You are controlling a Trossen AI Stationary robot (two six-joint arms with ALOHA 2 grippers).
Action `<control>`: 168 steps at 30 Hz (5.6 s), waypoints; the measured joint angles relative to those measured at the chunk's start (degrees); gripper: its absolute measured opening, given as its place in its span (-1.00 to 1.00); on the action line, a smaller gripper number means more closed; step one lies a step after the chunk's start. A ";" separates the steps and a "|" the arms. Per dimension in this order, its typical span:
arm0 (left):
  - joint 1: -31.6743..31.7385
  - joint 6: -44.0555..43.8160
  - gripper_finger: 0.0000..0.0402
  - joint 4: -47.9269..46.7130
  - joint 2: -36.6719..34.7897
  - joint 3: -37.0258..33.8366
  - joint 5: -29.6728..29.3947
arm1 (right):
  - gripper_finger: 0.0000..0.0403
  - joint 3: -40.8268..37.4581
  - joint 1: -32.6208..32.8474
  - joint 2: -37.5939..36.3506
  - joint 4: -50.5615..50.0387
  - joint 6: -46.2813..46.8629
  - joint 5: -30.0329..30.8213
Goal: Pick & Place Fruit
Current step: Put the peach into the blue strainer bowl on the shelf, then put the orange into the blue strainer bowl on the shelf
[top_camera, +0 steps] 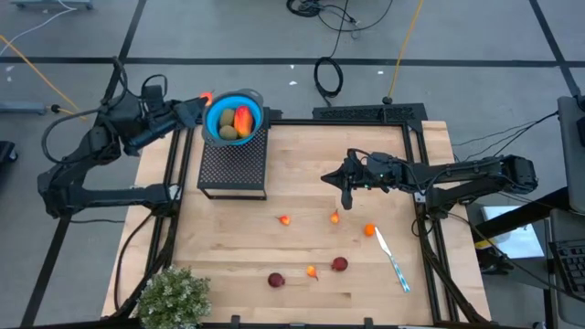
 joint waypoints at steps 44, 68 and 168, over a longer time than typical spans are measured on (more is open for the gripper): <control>17.51 43.10 -0.52 -11.40 25.36 -0.07 7.56 | -1.00 0.00 -1.90 0.00 -0.02 -0.85 -0.02; 27.62 50.46 -0.52 -8.15 31.00 0.00 22.68 | -1.00 0.00 -1.90 0.00 -0.02 -0.17 0.17; -26.50 23.91 0.06 17.37 17.65 -12.60 8.52 | -1.00 0.00 15.78 -15.35 -36.78 2.39 -10.61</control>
